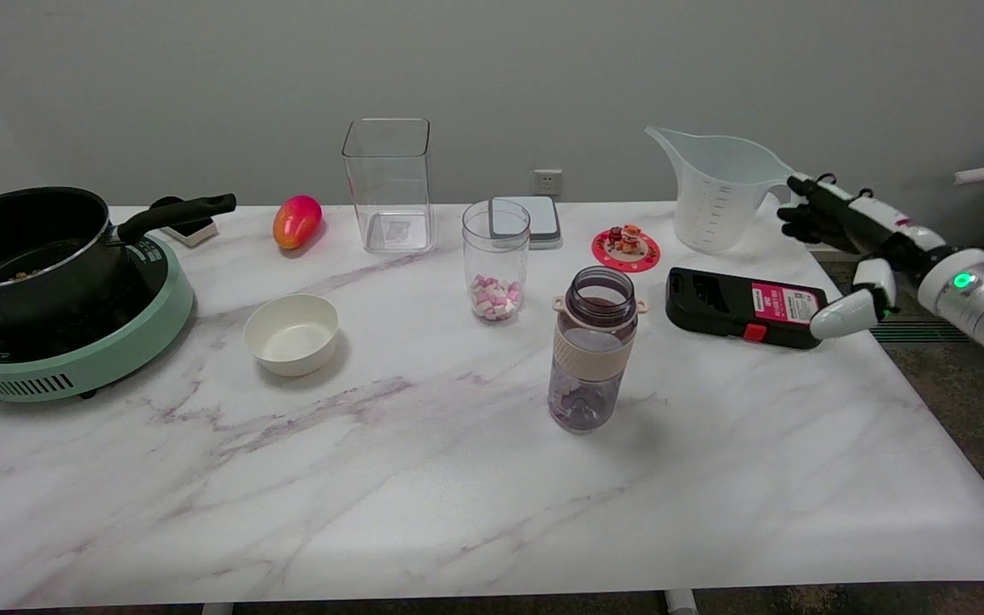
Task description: Place the bottle onto the table.
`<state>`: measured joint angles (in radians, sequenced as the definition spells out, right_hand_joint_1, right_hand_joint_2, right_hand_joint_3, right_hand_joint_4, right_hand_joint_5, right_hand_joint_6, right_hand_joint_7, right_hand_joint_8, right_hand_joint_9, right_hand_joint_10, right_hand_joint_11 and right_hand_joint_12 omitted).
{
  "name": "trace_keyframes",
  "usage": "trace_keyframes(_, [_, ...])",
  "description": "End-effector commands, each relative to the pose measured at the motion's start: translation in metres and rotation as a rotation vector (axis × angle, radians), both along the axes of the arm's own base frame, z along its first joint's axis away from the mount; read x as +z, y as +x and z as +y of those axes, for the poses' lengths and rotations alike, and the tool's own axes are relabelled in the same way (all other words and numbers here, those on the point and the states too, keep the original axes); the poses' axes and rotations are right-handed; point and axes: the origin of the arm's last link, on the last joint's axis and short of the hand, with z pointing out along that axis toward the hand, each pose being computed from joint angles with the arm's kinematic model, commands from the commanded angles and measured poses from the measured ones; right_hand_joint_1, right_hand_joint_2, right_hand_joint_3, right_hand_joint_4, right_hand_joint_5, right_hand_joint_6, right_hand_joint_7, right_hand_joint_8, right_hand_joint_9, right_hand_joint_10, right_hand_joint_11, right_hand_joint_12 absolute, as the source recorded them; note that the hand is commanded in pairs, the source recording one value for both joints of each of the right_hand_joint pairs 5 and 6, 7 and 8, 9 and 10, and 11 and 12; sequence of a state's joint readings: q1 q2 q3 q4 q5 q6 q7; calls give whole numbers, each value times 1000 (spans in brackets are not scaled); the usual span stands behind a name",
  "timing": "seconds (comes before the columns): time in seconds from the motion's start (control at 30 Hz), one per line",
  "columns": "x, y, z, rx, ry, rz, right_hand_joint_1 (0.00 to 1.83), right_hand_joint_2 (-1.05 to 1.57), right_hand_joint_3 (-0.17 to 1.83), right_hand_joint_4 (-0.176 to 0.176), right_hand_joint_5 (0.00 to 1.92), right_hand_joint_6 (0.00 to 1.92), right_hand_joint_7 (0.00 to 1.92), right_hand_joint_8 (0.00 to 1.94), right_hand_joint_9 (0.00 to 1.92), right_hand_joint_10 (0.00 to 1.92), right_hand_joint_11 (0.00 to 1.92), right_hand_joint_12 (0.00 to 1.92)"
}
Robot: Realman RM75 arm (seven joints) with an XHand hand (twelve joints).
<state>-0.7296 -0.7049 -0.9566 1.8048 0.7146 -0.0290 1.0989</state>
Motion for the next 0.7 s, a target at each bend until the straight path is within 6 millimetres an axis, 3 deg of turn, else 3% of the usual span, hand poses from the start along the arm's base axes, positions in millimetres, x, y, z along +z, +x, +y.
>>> trace_keyframes(0.03, [6,104,-46,-21,53,157,1182,-863,930,0,0,0,306,306,351,351,302,302])
trace_keyframes(0.13, [2,116,-60,-15,93,164,1182,-883,1015,0,0,0,332,332,374,374,339,339])
trace_keyframes(0.33, [-7,116,-79,2,142,218,1174,-862,1031,0,7,7,359,359,397,397,377,377])
trace_keyframes(0.57, [-8,134,-78,22,161,537,1174,-752,943,0,25,25,411,411,456,456,528,528])
trace_keyframes(0.7, [-7,130,-74,-8,179,557,1162,-676,958,0,99,99,452,452,514,514,647,647])
